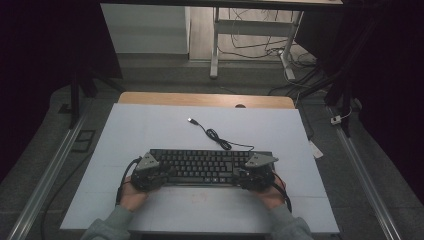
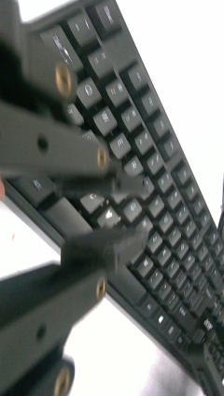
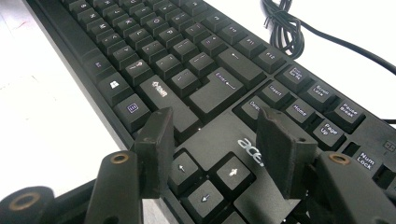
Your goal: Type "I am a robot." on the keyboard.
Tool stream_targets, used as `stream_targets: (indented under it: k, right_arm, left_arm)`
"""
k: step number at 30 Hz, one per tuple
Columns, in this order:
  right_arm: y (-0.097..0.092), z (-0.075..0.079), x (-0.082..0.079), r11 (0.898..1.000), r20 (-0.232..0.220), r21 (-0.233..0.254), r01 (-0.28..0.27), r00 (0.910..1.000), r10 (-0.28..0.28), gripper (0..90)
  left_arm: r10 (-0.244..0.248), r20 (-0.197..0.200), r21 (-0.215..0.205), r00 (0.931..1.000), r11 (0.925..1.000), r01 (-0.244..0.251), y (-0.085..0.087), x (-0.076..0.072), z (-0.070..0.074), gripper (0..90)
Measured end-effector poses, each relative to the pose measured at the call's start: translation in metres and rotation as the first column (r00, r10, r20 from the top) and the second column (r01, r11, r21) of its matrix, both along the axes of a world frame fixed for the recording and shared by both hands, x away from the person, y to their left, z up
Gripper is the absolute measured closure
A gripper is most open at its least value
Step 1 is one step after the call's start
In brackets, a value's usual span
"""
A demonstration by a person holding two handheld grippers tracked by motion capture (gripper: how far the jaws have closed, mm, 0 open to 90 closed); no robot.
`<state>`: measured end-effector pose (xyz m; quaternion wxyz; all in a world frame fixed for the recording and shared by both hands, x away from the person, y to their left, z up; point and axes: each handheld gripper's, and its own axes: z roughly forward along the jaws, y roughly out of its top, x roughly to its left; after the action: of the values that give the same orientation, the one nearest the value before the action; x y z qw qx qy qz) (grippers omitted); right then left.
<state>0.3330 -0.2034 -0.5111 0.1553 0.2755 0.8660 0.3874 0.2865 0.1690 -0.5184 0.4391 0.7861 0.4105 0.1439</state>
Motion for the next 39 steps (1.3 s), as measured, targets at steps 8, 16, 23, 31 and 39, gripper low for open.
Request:
stream_targets:
  k: [8, 16, 23, 31, 39]
  right_arm:
    - [0.000, 0.000, 0.000, 1.000, -0.002, 0.000, 0.000, 1.0000, 0.000, 46.8]
    - [0.000, 0.000, 0.000, 1.000, -0.003, -0.001, 0.001, 1.0000, -0.001, 46.8]
    - [-0.001, 0.000, 0.000, 1.000, -0.004, -0.004, 0.002, 1.0000, -0.002, 46.8]
    - [0.000, 0.000, 0.000, 1.000, -0.003, -0.001, 0.004, 1.0000, -0.004, 46.8]
    - [0.000, 0.001, -0.001, 1.000, -0.005, 0.009, 0.002, 1.0000, -0.002, 46.8]
  left_arm:
    - [0.059, -0.027, -0.010, 0.9979, 0.9982, -0.060, 0.016, 0.004, 0.000, 44.6]
    - [0.071, -0.053, -0.004, 0.9961, 0.9975, -0.071, 0.023, 0.005, -0.002, 40.8]
    - [0.080, -0.062, -0.002, 0.9949, 0.9968, -0.080, 0.024, 0.006, -0.002, 37.6]
    - [0.080, -0.055, 0.010, 0.9953, 0.9967, -0.080, 0.022, 0.006, -0.001, 35.8]
    - [0.080, -0.046, 0.031, 0.9957, 0.9964, -0.079, 0.017, 0.012, 0.011, 34.4]
